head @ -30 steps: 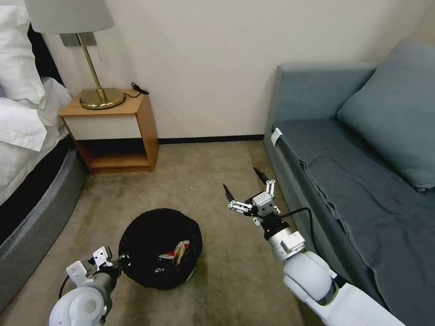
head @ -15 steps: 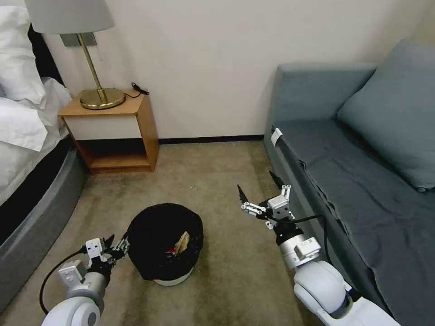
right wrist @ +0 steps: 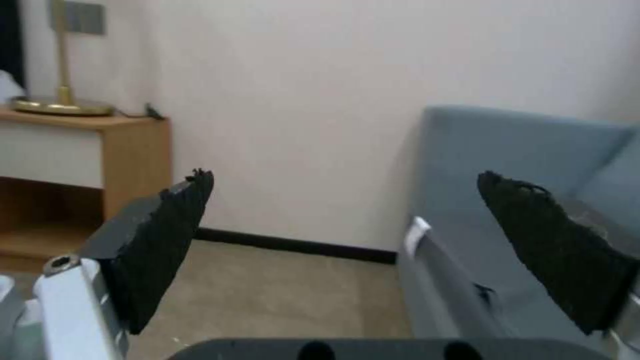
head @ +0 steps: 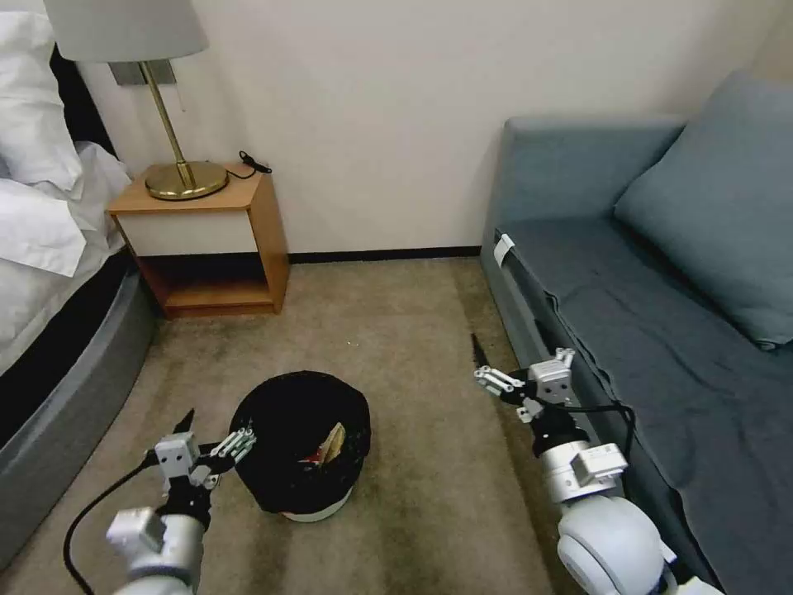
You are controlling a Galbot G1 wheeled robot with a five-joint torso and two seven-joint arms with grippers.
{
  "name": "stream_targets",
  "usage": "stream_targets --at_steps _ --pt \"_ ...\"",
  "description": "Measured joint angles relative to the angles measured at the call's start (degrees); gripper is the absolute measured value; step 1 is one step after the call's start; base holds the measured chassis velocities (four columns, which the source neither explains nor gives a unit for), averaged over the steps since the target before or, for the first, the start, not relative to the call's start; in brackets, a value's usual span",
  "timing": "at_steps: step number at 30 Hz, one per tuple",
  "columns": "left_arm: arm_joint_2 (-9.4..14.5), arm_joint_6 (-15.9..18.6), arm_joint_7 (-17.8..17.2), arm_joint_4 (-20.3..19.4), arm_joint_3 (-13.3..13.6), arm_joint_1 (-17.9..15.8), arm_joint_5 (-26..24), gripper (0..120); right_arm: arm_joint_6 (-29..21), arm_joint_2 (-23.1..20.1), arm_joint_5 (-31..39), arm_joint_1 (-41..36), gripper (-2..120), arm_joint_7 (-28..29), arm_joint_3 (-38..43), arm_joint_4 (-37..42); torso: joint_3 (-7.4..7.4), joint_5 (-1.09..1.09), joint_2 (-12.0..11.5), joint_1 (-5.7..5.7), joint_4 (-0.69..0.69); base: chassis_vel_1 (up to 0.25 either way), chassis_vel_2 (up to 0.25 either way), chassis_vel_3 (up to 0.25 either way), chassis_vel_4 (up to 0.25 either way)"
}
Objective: Pick up the trash bin, then pick up the garbage on the floor and place it into the trash bin.
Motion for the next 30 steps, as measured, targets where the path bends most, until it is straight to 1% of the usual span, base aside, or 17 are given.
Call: stream_targets --at_steps 1,2,3,6,8,9,11,13,15,16,18,20,24,29,30 --pt "-0.19 -0.71 -0.01 -0.57 0.15 0.62 0.58 100 -0.54 0.24 -0.19 -0.54 100 0.12 0.38 0.43 0.00 0.00 0.00 0.00 0.00 0.000 0.000 0.000 0.000" --pt "-0.57 -2.43 -0.30 -2.02 0.42 1.82 2.39 100 -1.97 0.85 -0.82 -1.83 100 0.69 1.19 1.53 0.00 0.01 0.00 0.00 0.00 0.000 0.000 0.000 0.000" --pt "-0.71 -3.28 -0.76 -2.90 0.70 2.29 3.52 100 -2.83 1.35 -1.10 -2.65 100 1.18 1.57 2.26 0.00 0.01 0.00 0.00 0.00 0.000 0.000 0.000 0.000" --pt "-0.77 -3.88 -2.08 -4.60 1.51 2.61 4.15 100 -4.02 2.07 -1.28 -3.62 100 1.83 2.00 3.19 0.00 0.00 0.00 0.00 0.00 0.000 0.000 0.000 0.000" --pt "-0.67 -2.83 -4.17 -7.16 2.89 2.68 2.74 100 -4.92 2.71 -1.36 -4.13 100 2.51 2.20 3.93 0.00 0.01 0.00 0.00 -0.01 0.000 0.000 0.000 0.000" --pt "-0.67 -2.83 -4.17 -7.16 2.89 2.68 2.74 100 -4.92 2.71 -1.36 -4.13 100 2.51 2.20 3.93 0.00 0.01 0.00 0.00 -0.01 0.000 0.000 0.000 0.000" --pt "-0.24 -0.36 -6.62 -9.64 4.40 2.57 1.79 100 -5.79 3.04 -1.38 -4.25 100 3.05 2.31 4.50 0.00 0.00 0.00 0.00 0.00 0.000 0.000 0.000 0.000" --pt "-0.12 0.24 -7.17 -10.13 4.79 2.56 1.70 100 -5.98 3.15 -1.38 -4.31 100 3.15 2.36 4.64 0.00 0.00 0.00 0.00 0.00 0.000 0.000 0.000 0.000" --pt "0.43 2.51 -9.39 -11.73 6.44 2.46 1.94 100 -6.40 3.53 -1.38 -4.80 100 3.44 2.47 5.07 0.00 0.00 0.00 0.00 -0.01 0.000 0.000 0.000 0.000" --pt "0.43 2.51 -9.39 -11.73 6.44 2.46 1.94 100 -6.40 3.53 -1.38 -4.80 100 3.44 2.47 5.07 0.00 0.00 0.00 0.00 -0.01 0.000 0.000 0.000 0.000" --pt "0.95 3.59 -10.43 -12.29 7.66 2.21 2.33 100 -6.41 3.98 -1.47 -5.20 100 3.49 2.68 5.20 0.00 0.00 0.00 0.00 -0.01 0.000 0.000 0.000 0.000" --pt "1.35 3.89 -10.66 -12.36 8.34 2.04 2.57 100 -6.42 4.30 -1.53 -5.37 100 3.50 2.85 5.22 0.00 0.00 0.00 0.00 -0.01 0.000 0.000 0.000 0.000" --pt "1.86 3.95 -10.54 -12.12 8.90 1.73 2.89 100 -6.41 4.54 -1.54 -5.32 100 3.46 2.99 5.22 0.00 0.00 0.00 0.00 0.00 0.000 0.000 0.000 0.000" --pt "2.27 4.02 -9.99 -11.82 8.87 1.50 2.85 100 -6.19 4.56 -1.86 -5.42 100 3.09 3.19 5.18 0.00 0.00 0.00 0.00 0.00 0.000 0.000 0.000 0.000" --pt "2.37 4.11 -9.90 -11.71 8.81 1.45 2.85 100 -5.87 4.59 -2.98 -5.58 100 2.87 3.43 4.97 0.00 0.00 0.00 0.00 0.00 0.000 0.000 0.000 0.000"
